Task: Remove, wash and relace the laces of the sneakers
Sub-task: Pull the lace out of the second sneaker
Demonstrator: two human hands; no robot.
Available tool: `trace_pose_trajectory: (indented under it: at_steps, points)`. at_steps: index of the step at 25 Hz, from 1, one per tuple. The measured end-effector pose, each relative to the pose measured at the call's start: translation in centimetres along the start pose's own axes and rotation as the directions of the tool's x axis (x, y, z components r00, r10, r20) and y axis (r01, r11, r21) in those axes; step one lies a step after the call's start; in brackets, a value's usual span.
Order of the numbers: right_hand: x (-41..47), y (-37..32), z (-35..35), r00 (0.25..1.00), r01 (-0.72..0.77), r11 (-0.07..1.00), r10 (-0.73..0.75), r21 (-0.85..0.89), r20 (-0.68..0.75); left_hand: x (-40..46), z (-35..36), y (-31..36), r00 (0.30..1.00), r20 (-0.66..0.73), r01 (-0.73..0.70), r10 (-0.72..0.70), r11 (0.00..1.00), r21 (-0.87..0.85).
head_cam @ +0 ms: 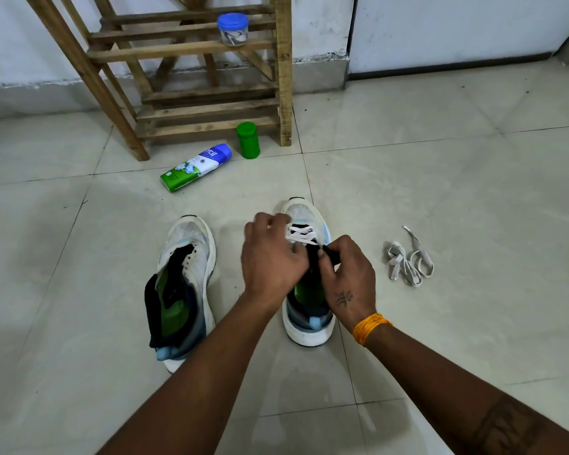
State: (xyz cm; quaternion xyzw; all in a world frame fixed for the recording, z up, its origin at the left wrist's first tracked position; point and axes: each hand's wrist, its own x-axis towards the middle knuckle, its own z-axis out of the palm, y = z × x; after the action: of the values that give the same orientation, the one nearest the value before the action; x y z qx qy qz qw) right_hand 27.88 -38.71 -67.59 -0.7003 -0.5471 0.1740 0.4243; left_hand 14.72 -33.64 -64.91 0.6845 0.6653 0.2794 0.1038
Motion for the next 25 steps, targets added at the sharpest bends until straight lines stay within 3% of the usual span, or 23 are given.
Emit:
trace_pose_trajectory:
  at_steps: [2, 4, 6, 7, 9, 11, 12, 14, 15, 16, 17, 20, 23, 25]
  points:
    - [0.0, 0.0, 0.1, 1.0, 0.001, 1.0, -0.001, 0.006, 0.0, 0.3, -0.2, 1.2, 0.976, 0.101, -0.208, 0.194, 0.966, 0.152]
    - [-0.1, 0.0, 0.1, 1.0, 0.005, 1.0, -0.005, 0.012, -0.002, 1.1, -0.3, 1.8, 0.923, 0.245, -0.354, 0.296, 0.902, 0.247]
    - [-0.1, 0.0, 0.1, 1.0, 0.002, 1.0, -0.002, 0.007, -0.002, 1.6, -0.2, 1.5, 0.907, 0.276, -0.382, 0.318, 0.897, 0.224]
    - [-0.1, -0.1, 0.1, 1.0, -0.003, 1.0, 0.003, 0.004, -0.005, 1.5, 0.1, 1.2, 0.932, 0.225, -0.324, 0.284, 0.932, 0.164]
    - [-0.1, -0.3, 0.2, 1.0, -0.004, 1.0, 0.004, 0.003, -0.009, 0.6, 0.6, 0.7, 0.994, 0.007, -0.111, 0.111, 0.993, -0.035]
    - [-0.4, -0.7, 0.4, 1.0, 0.007, 1.0, -0.007, -0.017, -0.011, -0.2, 1.0, 0.5, 0.968, -0.129, 0.168, -0.214, 0.939, -0.3]
    - [-0.4, -0.7, 0.5, 1.0, 0.008, 1.0, -0.008, -0.027, -0.009, -0.3, 1.3, 0.2, 0.902, -0.106, 0.333, -0.419, 0.83, -0.447]
    - [-0.4, -0.4, 0.5, 1.0, 0.001, 1.0, -0.001, -0.024, -0.007, 0.7, 1.1, -0.6, 0.664, 0.031, 0.581, -0.747, 0.489, -0.651]
    - [-0.4, -0.2, 0.4, 1.0, 0.0, 1.0, 0.0, -0.019, -0.005, 1.3, 1.2, -1.4, 0.574, 0.086, 0.624, -0.814, 0.367, -0.689]
    - [-0.4, -0.1, 0.4, 1.0, 0.002, 1.0, -0.002, -0.016, 0.0, 1.7, 1.1, -2.0, 0.544, 0.126, 0.652, -0.83, 0.323, -0.686]
    - [-0.4, -0.1, 0.3, 1.0, 0.003, 1.0, -0.003, -0.014, 0.007, 1.9, 1.0, -2.2, 0.562, 0.131, 0.668, -0.817, 0.355, -0.654]
    - [-0.3, -0.7, 0.2, 1.0, -0.012, 1.0, 0.012, 0.0, 0.013, 0.9, 0.2, -1.6, 0.701, 0.023, 0.605, -0.713, 0.577, -0.549]
    - [1.1, -1.7, -0.5, 1.0, 0.006, 1.0, -0.006, -0.002, 0.015, -1.9, -0.5, -0.6, 0.912, -0.168, 0.283, -0.375, 0.869, -0.406]
    - [2.7, -2.0, -0.5, 0.989, 0.073, 0.997, -0.068, -0.027, 0.129, -3.5, -0.2, -0.9, 0.979, -0.142, 0.112, -0.149, 0.964, -0.24]
